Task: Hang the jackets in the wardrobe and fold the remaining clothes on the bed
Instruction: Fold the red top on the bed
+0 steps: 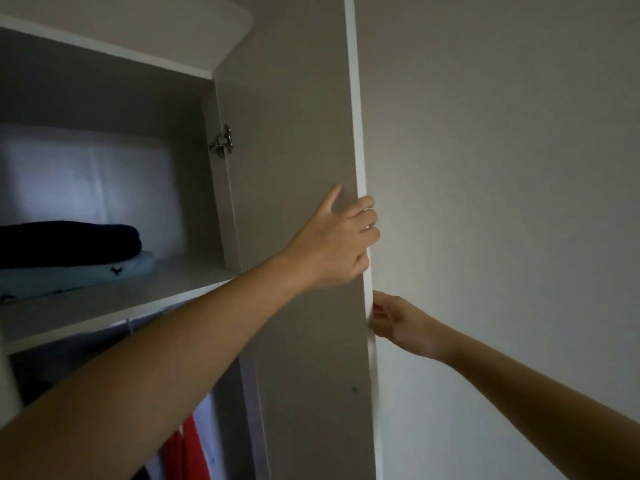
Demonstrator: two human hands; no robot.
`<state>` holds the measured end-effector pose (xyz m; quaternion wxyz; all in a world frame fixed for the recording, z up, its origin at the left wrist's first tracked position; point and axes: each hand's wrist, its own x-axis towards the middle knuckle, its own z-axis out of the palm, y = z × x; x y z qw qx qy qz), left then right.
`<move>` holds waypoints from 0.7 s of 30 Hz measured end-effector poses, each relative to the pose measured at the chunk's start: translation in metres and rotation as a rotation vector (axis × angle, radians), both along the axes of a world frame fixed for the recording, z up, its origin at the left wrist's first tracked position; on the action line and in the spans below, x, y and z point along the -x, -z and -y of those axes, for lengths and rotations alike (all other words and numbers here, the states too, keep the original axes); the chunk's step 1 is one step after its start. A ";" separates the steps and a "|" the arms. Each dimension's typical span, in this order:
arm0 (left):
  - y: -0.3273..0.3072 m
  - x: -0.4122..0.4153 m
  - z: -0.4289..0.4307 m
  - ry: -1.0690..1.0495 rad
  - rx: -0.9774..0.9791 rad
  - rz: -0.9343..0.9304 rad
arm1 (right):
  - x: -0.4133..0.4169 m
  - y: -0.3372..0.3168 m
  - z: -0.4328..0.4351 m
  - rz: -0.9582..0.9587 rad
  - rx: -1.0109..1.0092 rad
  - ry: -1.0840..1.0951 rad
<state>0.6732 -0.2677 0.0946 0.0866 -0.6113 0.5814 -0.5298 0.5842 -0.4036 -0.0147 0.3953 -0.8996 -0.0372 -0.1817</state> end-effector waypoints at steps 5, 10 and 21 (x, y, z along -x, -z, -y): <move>0.015 -0.012 -0.074 0.274 0.172 -0.114 | -0.033 0.011 -0.048 -0.089 0.161 -0.154; 0.024 -0.026 -0.166 0.175 0.141 -0.158 | -0.074 0.030 -0.114 -0.209 0.322 -0.330; 0.046 -0.097 -0.353 -0.620 0.081 0.017 | -0.164 0.071 -0.280 -0.037 0.492 -0.592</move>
